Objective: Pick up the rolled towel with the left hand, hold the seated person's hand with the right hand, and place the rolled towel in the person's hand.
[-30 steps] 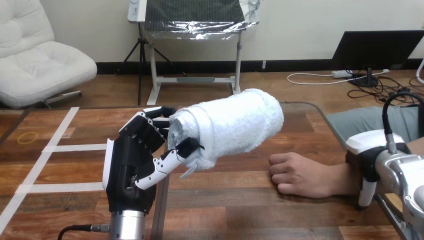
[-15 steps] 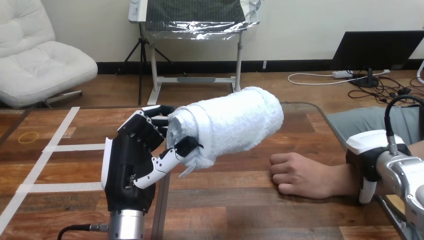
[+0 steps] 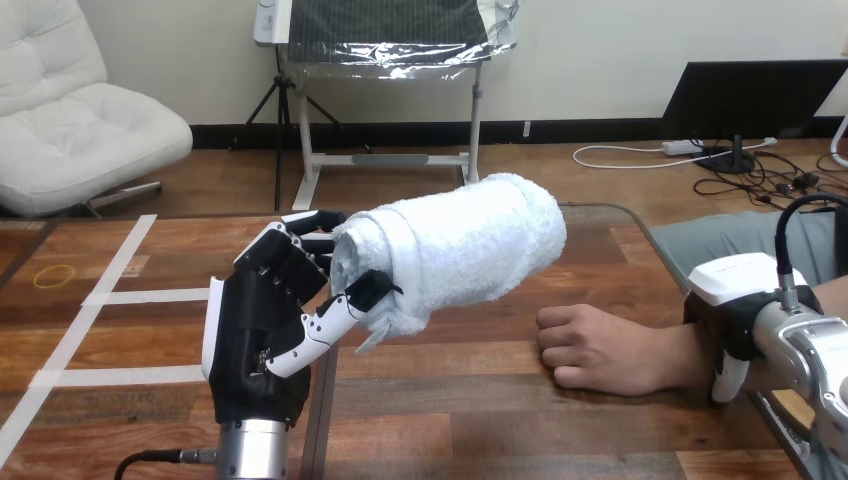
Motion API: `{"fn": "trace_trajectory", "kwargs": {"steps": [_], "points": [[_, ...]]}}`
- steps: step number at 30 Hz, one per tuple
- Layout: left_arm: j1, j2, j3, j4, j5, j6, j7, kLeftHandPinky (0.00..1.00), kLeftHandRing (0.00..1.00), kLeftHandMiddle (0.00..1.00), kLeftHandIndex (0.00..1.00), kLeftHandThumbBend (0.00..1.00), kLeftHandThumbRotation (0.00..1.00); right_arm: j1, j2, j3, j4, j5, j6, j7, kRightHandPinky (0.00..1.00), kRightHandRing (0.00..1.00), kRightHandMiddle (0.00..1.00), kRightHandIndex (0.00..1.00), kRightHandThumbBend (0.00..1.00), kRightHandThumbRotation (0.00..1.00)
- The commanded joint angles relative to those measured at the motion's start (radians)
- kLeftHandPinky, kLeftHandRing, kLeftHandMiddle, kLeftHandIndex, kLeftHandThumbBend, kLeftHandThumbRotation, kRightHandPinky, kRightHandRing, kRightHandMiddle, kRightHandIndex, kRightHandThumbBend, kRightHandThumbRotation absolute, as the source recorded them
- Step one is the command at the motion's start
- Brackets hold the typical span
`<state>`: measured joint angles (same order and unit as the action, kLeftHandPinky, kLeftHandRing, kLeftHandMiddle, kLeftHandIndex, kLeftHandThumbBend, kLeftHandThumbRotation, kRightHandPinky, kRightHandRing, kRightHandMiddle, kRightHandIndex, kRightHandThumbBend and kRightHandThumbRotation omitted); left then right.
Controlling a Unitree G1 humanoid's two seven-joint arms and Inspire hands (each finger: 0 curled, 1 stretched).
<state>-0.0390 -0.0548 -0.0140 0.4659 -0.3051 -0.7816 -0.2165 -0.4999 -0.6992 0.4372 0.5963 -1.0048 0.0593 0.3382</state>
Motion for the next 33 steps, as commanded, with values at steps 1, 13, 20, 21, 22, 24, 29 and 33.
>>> {"fn": "trace_trajectory", "kwargs": {"steps": [1, 13, 20, 21, 22, 24, 29, 33], "points": [[-0.049, -0.045, 0.011, -0.054, -0.009, -0.014, -0.003, 0.45, 0.43, 0.46, 0.55, 0.54, 0.0, -0.026, 0.016, 0.015, 0.008, 0.009, -0.003, -0.031, 0.11, 0.2, 0.32, 0.61, 0.72, 0.02], [-0.054, -0.046, 0.014, -0.054, -0.021, -0.003, -0.007, 0.46, 0.43, 0.45, 0.55, 0.55, 0.0, -0.021, 0.007, 0.009, 0.003, 0.022, 0.0, -0.049, 0.1, 0.19, 0.32, 0.53, 0.67, 0.0], [-0.054, -0.046, 0.016, -0.055, -0.009, 0.001, 0.004, 0.46, 0.43, 0.45, 0.55, 0.55, 0.0, -0.005, -0.003, -0.015, -0.024, 0.052, 0.001, -0.067, 0.1, 0.19, 0.31, 0.45, 0.64, 0.0], [-0.055, -0.046, 0.017, -0.054, -0.008, 0.002, 0.006, 0.46, 0.43, 0.45, 0.55, 0.55, 0.0, -0.001, -0.005, -0.022, -0.031, 0.061, -0.002, -0.076, 0.1, 0.19, 0.31, 0.44, 0.64, 0.0], [-0.055, -0.046, 0.018, -0.054, -0.007, 0.002, 0.007, 0.46, 0.43, 0.45, 0.55, 0.55, 0.0, 0.002, -0.007, -0.026, -0.035, 0.067, -0.005, -0.082, 0.1, 0.19, 0.31, 0.43, 0.64, 0.0], [-0.055, -0.046, 0.018, -0.054, -0.007, 0.004, 0.007, 0.46, 0.43, 0.45, 0.55, 0.56, 0.0, 0.009, -0.012, -0.034, -0.045, 0.08, -0.007, -0.09, 0.1, 0.19, 0.3, 0.4, 0.64, 0.0], [-0.058, -0.047, 0.019, -0.051, -0.01, 0.004, 0.004, 0.46, 0.43, 0.45, 0.55, 0.56, 0.0, 0.015, -0.018, -0.044, -0.064, 0.093, 0.007, -0.091, 0.09, 0.19, 0.3, 0.38, 0.63, 0.0], [-0.062, -0.047, 0.022, -0.044, -0.009, 0.002, 0.002, 0.46, 0.43, 0.45, 0.55, 0.56, 0.0, 0.022, -0.024, -0.054, -0.086, 0.096, 0.017, -0.096, 0.1, 0.19, 0.31, 0.38, 0.63, 0.0]]}}
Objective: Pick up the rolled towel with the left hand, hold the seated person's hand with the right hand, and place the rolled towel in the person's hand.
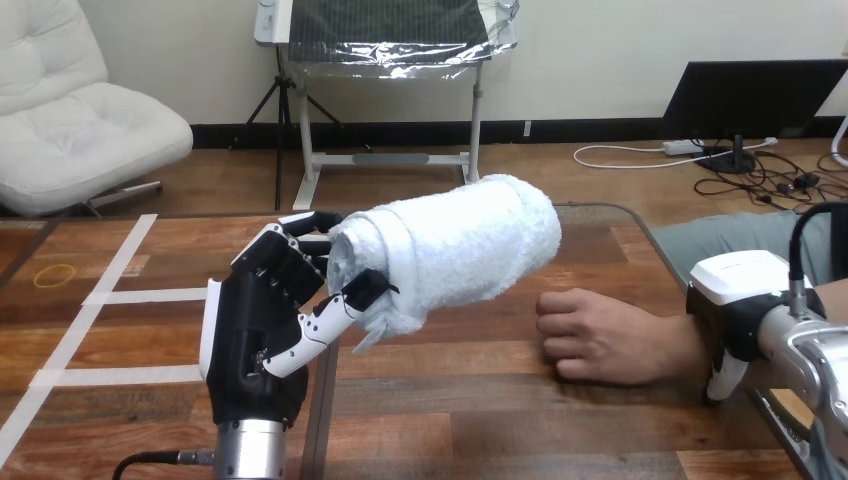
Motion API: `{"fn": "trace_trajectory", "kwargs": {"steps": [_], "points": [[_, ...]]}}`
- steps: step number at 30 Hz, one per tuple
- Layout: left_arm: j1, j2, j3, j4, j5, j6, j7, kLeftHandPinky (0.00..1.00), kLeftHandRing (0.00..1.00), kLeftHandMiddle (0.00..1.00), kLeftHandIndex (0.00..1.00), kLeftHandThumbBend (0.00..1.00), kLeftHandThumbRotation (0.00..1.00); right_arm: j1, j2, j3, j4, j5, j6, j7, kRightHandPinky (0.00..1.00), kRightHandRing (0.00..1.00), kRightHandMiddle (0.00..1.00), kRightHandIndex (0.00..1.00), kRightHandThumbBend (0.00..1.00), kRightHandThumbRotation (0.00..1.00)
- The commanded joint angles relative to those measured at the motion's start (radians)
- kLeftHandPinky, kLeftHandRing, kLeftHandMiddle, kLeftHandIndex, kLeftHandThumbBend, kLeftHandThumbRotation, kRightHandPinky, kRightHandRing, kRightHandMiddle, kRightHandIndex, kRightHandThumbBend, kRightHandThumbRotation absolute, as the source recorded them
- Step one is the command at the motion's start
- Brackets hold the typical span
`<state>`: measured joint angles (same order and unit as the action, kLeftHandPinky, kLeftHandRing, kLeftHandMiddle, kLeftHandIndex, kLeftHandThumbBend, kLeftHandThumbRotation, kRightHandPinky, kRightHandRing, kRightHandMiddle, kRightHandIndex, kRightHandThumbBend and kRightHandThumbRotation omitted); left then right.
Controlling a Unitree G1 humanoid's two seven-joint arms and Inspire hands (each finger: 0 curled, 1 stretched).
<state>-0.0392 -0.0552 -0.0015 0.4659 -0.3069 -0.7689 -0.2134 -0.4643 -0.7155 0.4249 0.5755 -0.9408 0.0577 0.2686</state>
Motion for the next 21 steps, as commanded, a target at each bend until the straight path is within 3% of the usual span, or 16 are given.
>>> {"fn": "trace_trajectory", "kwargs": {"steps": [1, 12, 21], "points": [[-0.062, -0.046, 0.01, -0.044, -0.007, -0.01, -0.001, 0.46, 0.42, 0.45, 0.55, 0.56, 0.0, -0.011, -0.011, -0.044, -0.071, 0.034, 0.017, -0.029, 0.1, 0.2, 0.31, 0.38, 0.64, 0.0], [-0.066, -0.05, 0.017, -0.036, 0.005, -0.009, 0.007, 0.44, 0.42, 0.44, 0.54, 0.56, 0.0, 0.023, -0.035, -0.093, -0.158, 0.064, 0.014, -0.032, 0.14, 0.23, 0.36, 0.48, 0.67, 0.0], [-0.069, -0.051, 0.02, -0.027, 0.006, -0.01, 0.005, 0.43, 0.42, 0.44, 0.54, 0.56, 0.0, 0.058, -0.049, -0.137, -0.225, 0.099, 0.019, -0.047, 0.11, 0.2, 0.31, 0.41, 0.67, 0.0]]}}
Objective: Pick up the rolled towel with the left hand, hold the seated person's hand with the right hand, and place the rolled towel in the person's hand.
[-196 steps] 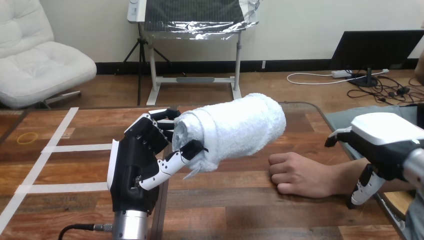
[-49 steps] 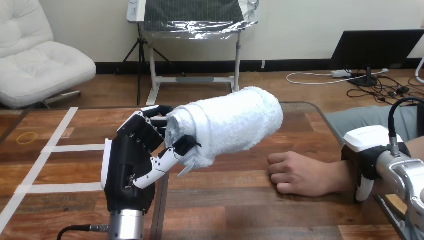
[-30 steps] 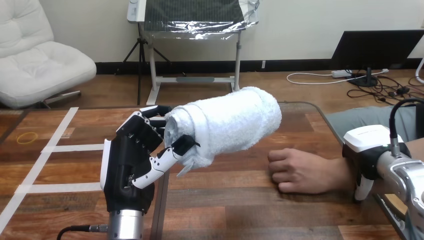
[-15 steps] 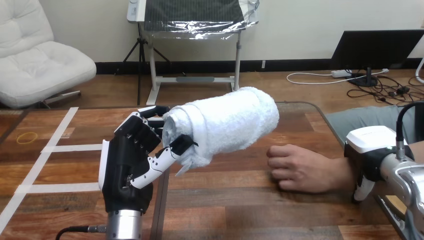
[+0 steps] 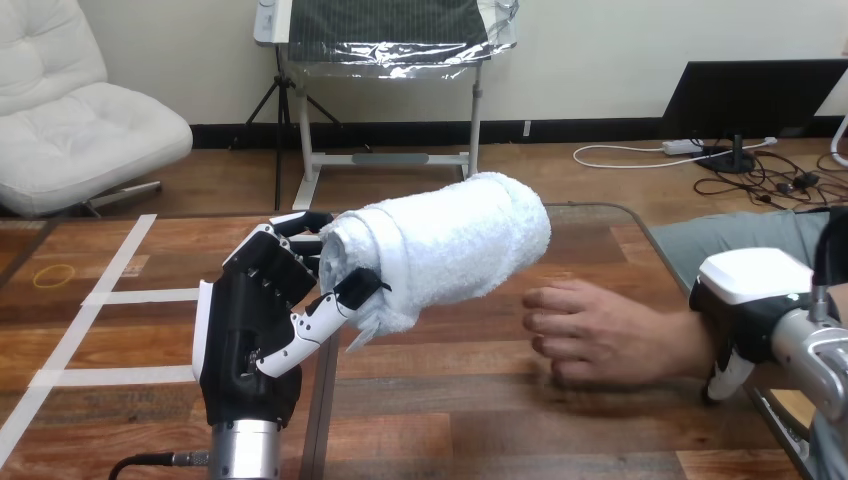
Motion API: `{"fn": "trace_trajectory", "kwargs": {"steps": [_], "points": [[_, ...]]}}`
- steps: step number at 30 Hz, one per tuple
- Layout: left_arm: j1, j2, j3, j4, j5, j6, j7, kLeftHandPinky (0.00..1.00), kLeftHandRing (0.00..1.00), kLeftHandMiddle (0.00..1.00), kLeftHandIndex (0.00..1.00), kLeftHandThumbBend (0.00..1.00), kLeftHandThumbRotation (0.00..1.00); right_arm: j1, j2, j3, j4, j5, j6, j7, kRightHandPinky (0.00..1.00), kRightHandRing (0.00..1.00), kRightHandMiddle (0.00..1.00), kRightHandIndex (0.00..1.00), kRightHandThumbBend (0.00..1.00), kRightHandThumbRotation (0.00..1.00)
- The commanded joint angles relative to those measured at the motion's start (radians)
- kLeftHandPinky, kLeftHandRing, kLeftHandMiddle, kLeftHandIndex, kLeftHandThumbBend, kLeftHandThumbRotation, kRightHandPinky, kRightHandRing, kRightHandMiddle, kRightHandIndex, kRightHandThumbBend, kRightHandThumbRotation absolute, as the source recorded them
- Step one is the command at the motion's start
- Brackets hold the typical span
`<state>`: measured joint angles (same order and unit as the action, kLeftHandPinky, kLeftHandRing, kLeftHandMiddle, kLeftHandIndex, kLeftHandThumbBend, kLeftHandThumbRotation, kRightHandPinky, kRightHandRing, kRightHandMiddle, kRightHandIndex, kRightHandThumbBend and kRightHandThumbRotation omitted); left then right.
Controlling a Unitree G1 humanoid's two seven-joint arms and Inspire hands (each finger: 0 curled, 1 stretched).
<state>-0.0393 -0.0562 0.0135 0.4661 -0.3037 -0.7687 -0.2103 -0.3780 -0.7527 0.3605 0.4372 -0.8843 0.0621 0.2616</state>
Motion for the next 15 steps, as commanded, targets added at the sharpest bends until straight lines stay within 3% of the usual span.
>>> {"fn": "trace_trajectory", "kwargs": {"steps": [1, 8, 15], "points": [[-0.069, -0.05, 0.005, -0.027, 0.002, -0.008, 0.003, 0.43, 0.42, 0.44, 0.54, 0.56, 0.0, -0.025, -0.013, -0.077, -0.093, 0.047, 0.013, -0.041, 0.11, 0.2, 0.31, 0.41, 0.67, 0.0], [-0.072, -0.047, 0.004, -0.019, 0.016, -0.013, 0.008, 0.42, 0.42, 0.44, 0.54, 0.56, 0.0, 0.009, -0.025, -0.119, -0.168, 0.068, 0.007, -0.055, 0.11, 0.19, 0.3, 0.42, 0.69, 0.0], [-0.092, -0.05, 0.006, 0.002, 0.015, -0.012, 0.004, 0.42, 0.41, 0.44, 0.54, 0.56, 0.0, 0.027, -0.024, -0.152, -0.238, 0.082, 0.033, -0.032, 0.09, 0.18, 0.27, 0.37, 0.7, 0.0]]}}
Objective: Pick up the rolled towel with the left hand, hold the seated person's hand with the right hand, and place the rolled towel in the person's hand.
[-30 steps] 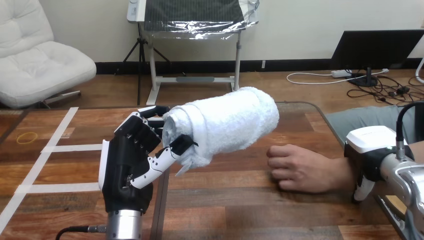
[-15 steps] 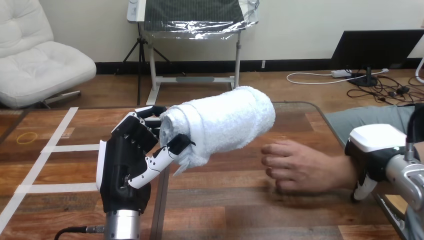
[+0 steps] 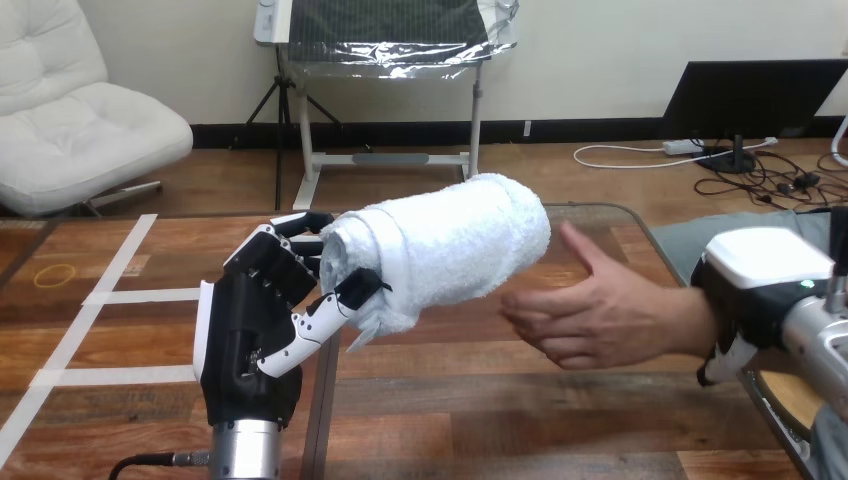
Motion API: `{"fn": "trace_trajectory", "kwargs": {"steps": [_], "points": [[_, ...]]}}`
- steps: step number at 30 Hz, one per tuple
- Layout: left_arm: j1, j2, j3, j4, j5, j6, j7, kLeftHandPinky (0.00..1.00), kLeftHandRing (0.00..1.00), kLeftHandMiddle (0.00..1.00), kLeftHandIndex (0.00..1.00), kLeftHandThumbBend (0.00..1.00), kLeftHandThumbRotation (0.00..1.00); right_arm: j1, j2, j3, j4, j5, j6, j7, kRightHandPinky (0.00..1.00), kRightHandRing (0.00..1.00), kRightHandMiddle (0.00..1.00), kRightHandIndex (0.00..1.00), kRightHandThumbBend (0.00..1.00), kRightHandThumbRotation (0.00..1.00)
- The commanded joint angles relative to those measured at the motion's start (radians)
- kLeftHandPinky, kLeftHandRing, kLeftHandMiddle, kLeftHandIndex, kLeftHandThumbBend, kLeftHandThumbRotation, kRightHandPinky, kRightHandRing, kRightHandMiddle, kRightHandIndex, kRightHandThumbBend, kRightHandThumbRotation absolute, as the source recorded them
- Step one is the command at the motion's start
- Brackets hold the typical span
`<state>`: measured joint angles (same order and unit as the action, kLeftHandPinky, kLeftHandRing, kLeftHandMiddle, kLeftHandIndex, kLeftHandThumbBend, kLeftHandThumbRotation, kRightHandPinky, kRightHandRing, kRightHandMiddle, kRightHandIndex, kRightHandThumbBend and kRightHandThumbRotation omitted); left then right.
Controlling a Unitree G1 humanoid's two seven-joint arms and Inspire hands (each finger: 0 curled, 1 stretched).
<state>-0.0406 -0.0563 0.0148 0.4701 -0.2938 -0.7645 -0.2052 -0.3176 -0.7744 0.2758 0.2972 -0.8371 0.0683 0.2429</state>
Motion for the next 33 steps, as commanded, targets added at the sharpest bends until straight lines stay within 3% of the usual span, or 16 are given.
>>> {"fn": "trace_trajectory", "kwargs": {"steps": [1, 8, 23, 33], "points": [[-0.095, -0.05, 0.005, 0.001, 0.005, -0.018, -0.002, 0.41, 0.41, 0.44, 0.54, 0.56, 0.0, -0.032, -0.002, -0.07, -0.106, 0.035, 0.032, -0.009, 0.09, 0.18, 0.27, 0.37, 0.7, 0.0], [-0.124, -0.058, 0.002, 0.024, 0.016, -0.019, 0.002, 0.42, 0.41, 0.44, 0.54, 0.58, 0.0, -0.019, -0.003, -0.088, -0.159, 0.035, 0.054, -0.003, 0.09, 0.17, 0.27, 0.39, 0.72, 0.0], [-0.203, -0.076, -0.013, 0.079, 0.119, -0.034, 0.084, 0.48, 0.44, 0.44, 0.54, 0.64, 0.11, 0.0, 0.0, -0.119, -0.237, 0.04, 0.079, -0.006, 0.09, 0.16, 0.26, 0.34, 0.74, 0.0], [-0.249, -0.087, -0.029, 0.1, 0.142, -0.031, 0.1, 0.49, 0.45, 0.44, 0.54, 0.66, 0.15, 0.015, -0.007, -0.138, -0.266, 0.047, 0.054, -0.031, 0.09, 0.16, 0.26, 0.34, 0.78, 0.0]]}}
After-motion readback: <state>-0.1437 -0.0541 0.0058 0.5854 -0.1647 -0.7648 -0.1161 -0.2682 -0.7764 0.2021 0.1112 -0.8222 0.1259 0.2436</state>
